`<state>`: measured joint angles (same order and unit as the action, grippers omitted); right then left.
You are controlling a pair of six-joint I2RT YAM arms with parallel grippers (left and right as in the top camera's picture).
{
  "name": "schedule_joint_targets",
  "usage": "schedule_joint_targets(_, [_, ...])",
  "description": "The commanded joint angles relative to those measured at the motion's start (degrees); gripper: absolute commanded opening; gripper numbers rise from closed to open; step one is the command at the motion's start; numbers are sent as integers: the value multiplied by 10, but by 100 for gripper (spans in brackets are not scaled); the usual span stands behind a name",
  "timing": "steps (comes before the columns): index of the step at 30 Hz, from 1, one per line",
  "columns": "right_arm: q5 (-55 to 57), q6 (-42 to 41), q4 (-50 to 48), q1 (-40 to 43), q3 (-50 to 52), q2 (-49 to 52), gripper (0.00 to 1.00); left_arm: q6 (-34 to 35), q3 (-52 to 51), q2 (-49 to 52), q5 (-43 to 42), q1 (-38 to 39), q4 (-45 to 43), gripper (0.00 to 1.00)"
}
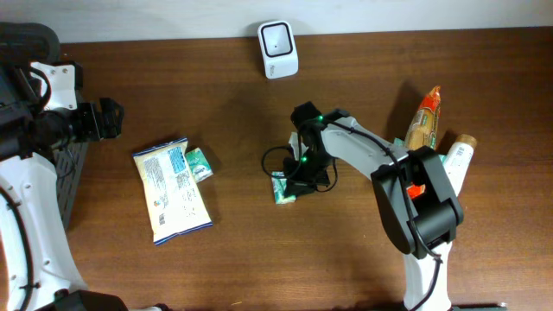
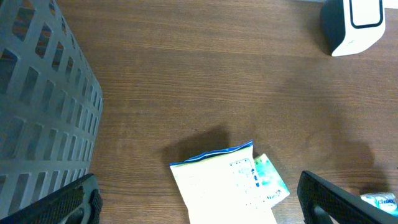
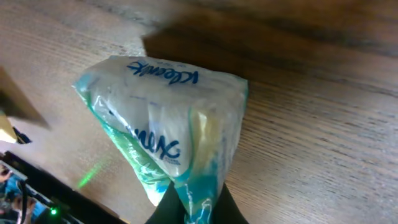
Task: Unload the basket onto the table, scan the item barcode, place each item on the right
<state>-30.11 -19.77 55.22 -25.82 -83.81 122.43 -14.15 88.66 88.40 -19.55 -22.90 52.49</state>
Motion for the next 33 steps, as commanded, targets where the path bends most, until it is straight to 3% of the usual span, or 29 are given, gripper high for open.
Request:
schedule_joint_targets(1, [34,-7,9,21,1,-5,4,-5,3,-3,-6,-2,-1,99])
schedule_joint_targets(4, [-46,58,37,67,-39,-83,4,-5,3,-3,-6,-2,-1,99])
schedule_joint_targets(9, [-432,153,22,170,-42,-147,4,-5,3,-3,-6,-2,-1,99])
schedule_joint_targets(13, [-588,132,-29,164,-42,-143,4,-5,3,-3,-6,-2,-1,99])
schedule_joint_targets(15, [-588,98,-35,165,-42,-143,4,-5,3,-3,-6,-2,-1,99])
schedule_joint_targets(22, [-588,99,-37,165,-42,-143,4,-5,3,-3,-6,-2,-1,99])
schedule_joint_targets(23, [-577,99,-43,165,-42,-143,4,-5,3,-3,-6,-2,-1,99])
schedule_joint_targets(26, [-353,97,-35,159,-42,-143,4,-5,3,-3,-6,-2,-1,99])
schedule_joint_targets(27, [-126,72,-5,133,-42,-143,4,-5,3,-3,-6,-2,-1,99])
schedule_joint_targets(29, [37,58,30,87,-52,-143,4,-5,3,-3,-6,-2,-1,99])
schedule_joint_targets(33, [360,88,129,13,-273,-128,4,-5,3,-3,-6,-2,-1,99])
